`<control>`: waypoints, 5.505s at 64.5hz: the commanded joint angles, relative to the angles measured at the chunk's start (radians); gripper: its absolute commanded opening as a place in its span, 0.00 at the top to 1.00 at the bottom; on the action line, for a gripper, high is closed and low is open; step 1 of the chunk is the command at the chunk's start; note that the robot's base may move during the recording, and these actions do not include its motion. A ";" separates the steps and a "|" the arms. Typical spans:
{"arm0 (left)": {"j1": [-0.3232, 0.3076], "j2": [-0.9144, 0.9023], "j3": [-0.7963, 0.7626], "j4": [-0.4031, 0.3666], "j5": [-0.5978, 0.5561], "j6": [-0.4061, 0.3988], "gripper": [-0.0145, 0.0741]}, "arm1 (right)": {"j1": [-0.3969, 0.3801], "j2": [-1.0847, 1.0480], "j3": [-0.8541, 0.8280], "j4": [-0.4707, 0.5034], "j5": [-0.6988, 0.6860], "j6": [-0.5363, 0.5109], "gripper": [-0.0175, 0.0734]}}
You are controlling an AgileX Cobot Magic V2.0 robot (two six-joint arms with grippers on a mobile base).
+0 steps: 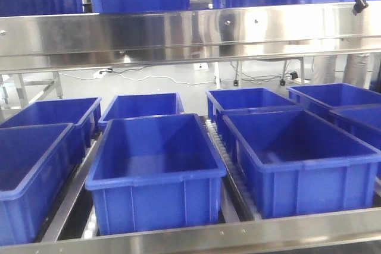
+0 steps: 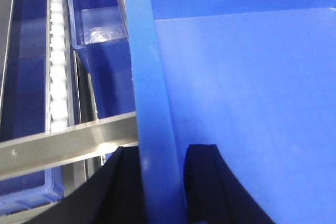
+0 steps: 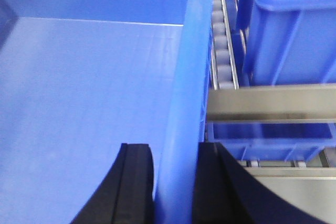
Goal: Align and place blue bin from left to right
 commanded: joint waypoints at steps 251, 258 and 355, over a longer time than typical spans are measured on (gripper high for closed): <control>-0.011 -0.027 -0.019 -0.007 -0.101 0.017 0.85 | 0.003 -0.029 -0.014 0.009 -0.084 -0.030 0.88; -0.011 -0.027 -0.019 -0.007 -0.101 0.017 0.85 | 0.003 -0.029 -0.014 0.009 -0.084 -0.030 0.88; -0.011 -0.027 -0.019 -0.007 -0.101 0.017 0.85 | 0.003 -0.029 -0.014 0.009 -0.093 -0.030 0.88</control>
